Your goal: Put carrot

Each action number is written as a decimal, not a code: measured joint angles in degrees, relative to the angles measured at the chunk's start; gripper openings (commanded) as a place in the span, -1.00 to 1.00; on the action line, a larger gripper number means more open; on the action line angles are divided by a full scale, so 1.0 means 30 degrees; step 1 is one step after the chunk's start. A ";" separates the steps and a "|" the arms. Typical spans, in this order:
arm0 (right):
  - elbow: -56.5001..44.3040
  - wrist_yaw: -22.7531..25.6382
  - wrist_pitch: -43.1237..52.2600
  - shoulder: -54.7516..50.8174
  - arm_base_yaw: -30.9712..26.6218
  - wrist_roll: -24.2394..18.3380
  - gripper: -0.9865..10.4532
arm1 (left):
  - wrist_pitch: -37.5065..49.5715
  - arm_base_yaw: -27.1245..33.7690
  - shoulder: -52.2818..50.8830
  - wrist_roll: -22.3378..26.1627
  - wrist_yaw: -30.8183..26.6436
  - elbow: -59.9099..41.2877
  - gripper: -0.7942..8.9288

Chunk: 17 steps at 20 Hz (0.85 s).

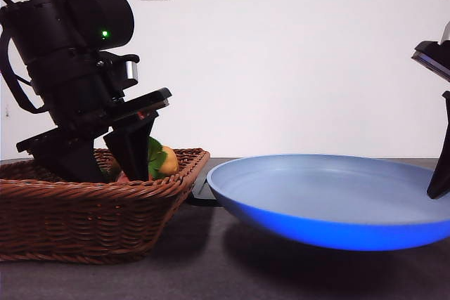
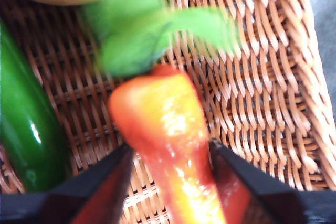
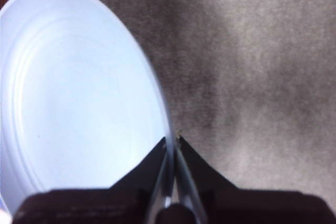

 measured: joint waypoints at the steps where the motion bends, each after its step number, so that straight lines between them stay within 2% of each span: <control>1: 0.0000 0.0000 0.0000 0.0000 0.0000 -0.0058 -0.82 | 0.0015 -0.0022 0.0000 0.0124 0.0007 0.0000 -0.47; 3: 0.0000 0.0000 0.0000 0.0000 0.0000 -0.0073 -0.82 | 0.0015 -0.0036 0.0000 0.0175 0.0007 0.0000 -0.65; 6: 0.0000 -0.0007 0.0000 0.0000 0.0000 -0.0066 -0.82 | -0.0189 -0.0029 -0.0044 0.0546 0.0015 0.0051 -0.66; 10: 0.0000 0.0000 0.0000 0.0000 0.0000 -0.0073 -0.82 | -0.3636 -0.0029 -0.2004 0.1836 0.0226 0.2667 -0.66; 11: 0.0000 0.0007 0.0007 0.0000 0.0000 -0.0066 -0.82 | -0.3614 -0.0036 -0.2812 0.1974 0.1217 0.3439 -0.66; 12: 0.0000 0.0007 0.0000 0.0000 0.0000 -0.0073 -0.82 | -0.3213 -0.0168 -0.3439 0.2025 0.3140 0.4080 -0.66; 14: 0.0000 0.0000 0.0007 0.0000 0.0000 -0.0066 -0.82 | -0.0321 -0.1100 -0.3716 0.2069 0.7745 0.4605 -0.66; 15: 0.0000 0.0000 0.0007 0.0000 0.0000 -0.0058 -0.82 | 0.0801 -0.1945 -0.3614 0.2113 0.8255 0.4605 -0.66; 17: 0.0000 0.0000 0.0007 0.0000 0.0000 -0.0058 -0.82 | 0.1734 -0.4109 -0.3453 0.2164 0.6739 0.4605 -0.66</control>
